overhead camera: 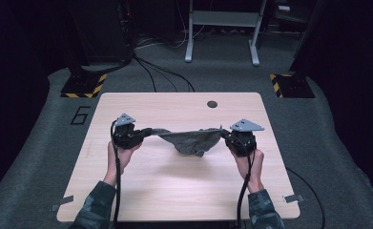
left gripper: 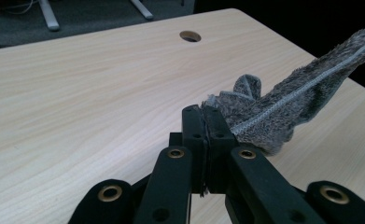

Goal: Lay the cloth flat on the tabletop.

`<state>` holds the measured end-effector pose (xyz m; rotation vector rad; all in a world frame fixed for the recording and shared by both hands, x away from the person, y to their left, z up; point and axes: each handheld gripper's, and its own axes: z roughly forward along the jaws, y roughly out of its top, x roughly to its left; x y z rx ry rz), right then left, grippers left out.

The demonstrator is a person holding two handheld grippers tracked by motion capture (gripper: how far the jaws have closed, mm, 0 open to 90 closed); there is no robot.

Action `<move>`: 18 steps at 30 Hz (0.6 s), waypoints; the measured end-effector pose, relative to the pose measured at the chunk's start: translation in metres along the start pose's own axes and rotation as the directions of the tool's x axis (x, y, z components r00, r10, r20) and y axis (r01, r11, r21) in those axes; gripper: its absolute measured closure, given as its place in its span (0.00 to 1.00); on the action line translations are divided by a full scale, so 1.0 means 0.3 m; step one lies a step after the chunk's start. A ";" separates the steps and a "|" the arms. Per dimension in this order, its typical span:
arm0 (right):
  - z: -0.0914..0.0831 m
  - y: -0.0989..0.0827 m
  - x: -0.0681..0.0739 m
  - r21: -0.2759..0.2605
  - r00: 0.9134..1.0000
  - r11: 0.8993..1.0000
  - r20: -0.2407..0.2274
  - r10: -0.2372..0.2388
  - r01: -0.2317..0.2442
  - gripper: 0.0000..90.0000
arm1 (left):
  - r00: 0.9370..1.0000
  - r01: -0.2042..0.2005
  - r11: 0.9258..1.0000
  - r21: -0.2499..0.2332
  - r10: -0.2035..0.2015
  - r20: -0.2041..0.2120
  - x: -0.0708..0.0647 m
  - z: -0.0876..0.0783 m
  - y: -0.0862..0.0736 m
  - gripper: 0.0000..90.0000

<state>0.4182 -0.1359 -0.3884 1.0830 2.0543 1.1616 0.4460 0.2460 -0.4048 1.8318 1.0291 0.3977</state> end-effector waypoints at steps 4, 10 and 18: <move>-0.029 0.017 0.013 -0.022 1.000 1.000 -0.003 -0.009 0.009 0.99 | 1.000 -0.002 0.999 -0.034 0.001 -0.002 -0.008 -0.051 0.030 0.99; -0.075 0.035 0.041 -0.065 1.000 0.998 -0.010 -0.024 0.023 0.99 | 0.999 -0.036 0.998 -0.050 0.036 -0.015 -0.038 -0.106 0.047 0.99; -0.158 -0.070 0.109 -0.066 0.999 0.998 -0.043 -0.019 0.016 0.99 | 0.998 -0.008 0.999 -0.031 0.010 0.059 -0.110 -0.183 -0.096 0.99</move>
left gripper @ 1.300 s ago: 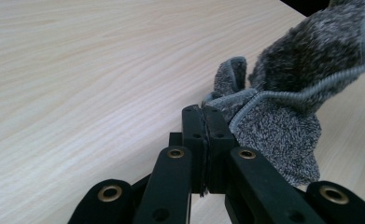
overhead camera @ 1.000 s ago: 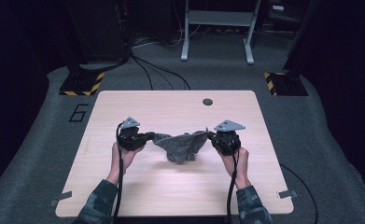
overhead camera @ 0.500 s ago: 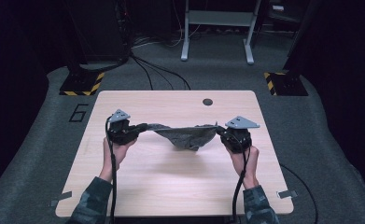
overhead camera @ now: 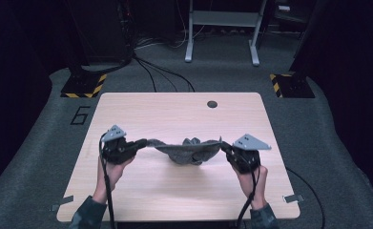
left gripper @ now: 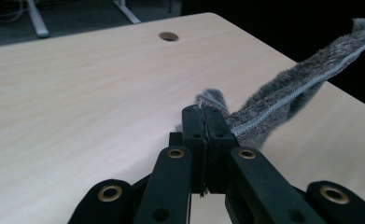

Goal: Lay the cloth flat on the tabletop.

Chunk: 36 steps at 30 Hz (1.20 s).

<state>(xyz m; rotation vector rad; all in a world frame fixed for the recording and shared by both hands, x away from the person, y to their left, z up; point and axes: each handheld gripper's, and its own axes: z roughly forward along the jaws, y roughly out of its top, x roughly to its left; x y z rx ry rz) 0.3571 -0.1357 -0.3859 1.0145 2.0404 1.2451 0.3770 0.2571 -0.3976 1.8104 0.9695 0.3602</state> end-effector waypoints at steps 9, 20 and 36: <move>0.355 0.169 -0.194 0.149 0.995 0.988 0.096 0.035 -0.050 0.99 | 0.971 0.176 0.975 0.133 -0.150 -0.184 0.235 0.315 0.195 0.99; 0.396 0.092 -0.186 0.149 0.994 0.984 0.065 0.085 -0.094 0.99 | 0.974 0.186 0.979 0.086 -0.172 -0.150 0.235 0.285 0.115 0.99; -0.093 0.240 -0.010 -0.149 0.996 0.989 0.091 -0.012 0.026 0.99 | 0.997 -0.008 0.987 -0.160 -0.005 -0.079 0.021 -0.095 0.264 1.00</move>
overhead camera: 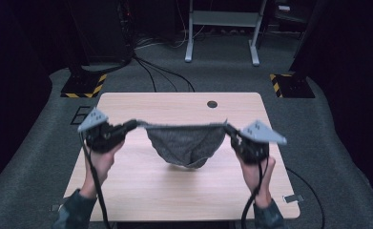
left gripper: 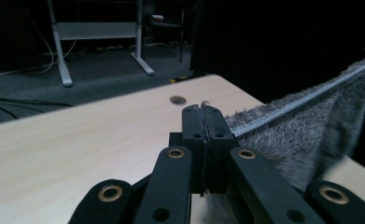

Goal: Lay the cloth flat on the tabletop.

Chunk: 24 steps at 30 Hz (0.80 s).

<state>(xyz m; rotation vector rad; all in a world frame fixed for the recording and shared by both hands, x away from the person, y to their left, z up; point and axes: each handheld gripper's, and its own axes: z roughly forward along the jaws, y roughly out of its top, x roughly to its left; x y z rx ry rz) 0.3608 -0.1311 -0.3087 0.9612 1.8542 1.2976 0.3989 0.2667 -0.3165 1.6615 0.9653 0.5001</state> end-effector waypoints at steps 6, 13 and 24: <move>0.433 -0.063 -0.169 0.269 0.996 0.960 0.038 0.075 -0.083 0.99 | 0.980 0.167 0.949 0.268 -0.131 -0.147 0.188 0.382 -0.093 0.99; 0.636 -0.306 -0.184 0.467 0.983 0.865 0.084 0.165 -0.185 0.80 | 0.962 0.249 0.881 0.403 -0.175 -0.211 0.245 0.531 -0.278 0.85; 0.571 -0.312 -0.193 0.415 0.973 0.881 0.104 0.204 -0.229 0.53 | 0.935 0.294 0.913 0.284 -0.212 -0.285 0.266 0.455 -0.255 0.35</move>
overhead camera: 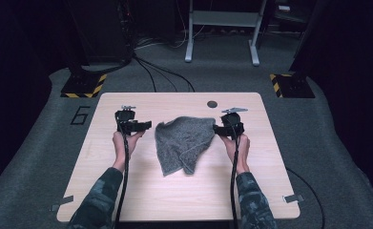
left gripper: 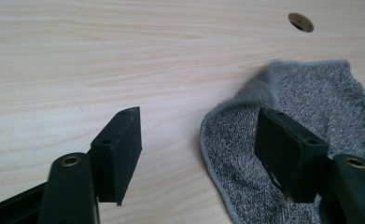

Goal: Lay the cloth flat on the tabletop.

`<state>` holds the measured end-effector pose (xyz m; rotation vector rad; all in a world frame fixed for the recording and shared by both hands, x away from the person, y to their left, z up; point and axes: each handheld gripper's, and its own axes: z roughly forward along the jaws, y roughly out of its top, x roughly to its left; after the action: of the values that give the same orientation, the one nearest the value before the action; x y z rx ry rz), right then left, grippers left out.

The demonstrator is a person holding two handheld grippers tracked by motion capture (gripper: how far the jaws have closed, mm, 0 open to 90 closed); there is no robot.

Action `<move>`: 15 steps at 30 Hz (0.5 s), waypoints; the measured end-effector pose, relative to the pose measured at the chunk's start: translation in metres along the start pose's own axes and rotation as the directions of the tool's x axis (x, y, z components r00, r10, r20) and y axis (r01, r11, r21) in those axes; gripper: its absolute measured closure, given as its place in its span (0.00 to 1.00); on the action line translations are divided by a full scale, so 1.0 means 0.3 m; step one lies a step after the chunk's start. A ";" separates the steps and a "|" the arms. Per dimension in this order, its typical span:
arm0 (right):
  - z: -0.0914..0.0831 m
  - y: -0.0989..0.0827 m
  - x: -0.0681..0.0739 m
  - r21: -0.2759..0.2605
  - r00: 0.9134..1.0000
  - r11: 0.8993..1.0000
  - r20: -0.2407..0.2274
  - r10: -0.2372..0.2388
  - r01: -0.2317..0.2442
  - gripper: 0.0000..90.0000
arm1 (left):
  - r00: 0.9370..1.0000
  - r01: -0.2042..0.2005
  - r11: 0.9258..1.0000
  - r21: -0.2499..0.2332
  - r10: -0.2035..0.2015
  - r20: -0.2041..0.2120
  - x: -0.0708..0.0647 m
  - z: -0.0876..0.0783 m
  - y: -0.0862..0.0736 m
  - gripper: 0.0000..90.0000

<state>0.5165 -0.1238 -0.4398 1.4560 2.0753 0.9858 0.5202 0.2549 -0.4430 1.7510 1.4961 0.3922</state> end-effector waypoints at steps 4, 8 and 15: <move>-0.042 -0.043 0.055 0.005 0.996 0.998 -0.069 -0.057 0.058 0.51 | 0.999 -0.021 1.000 0.016 0.021 0.033 -0.015 -0.016 -0.052 0.33; -0.057 -0.107 0.119 0.027 0.990 0.996 -0.117 -0.078 0.081 0.49 | 0.996 -0.057 0.998 0.038 0.054 0.070 -0.050 -0.021 -0.127 0.32; -0.077 -0.185 0.173 0.027 0.976 0.991 -0.177 -0.127 0.134 0.42 | 0.989 -0.125 0.990 0.072 0.118 0.089 -0.094 -0.027 -0.224 0.27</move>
<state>0.4466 -0.0939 -0.4629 1.2716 2.2940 1.0599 0.4611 0.2315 -0.4794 1.9022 1.3647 0.3213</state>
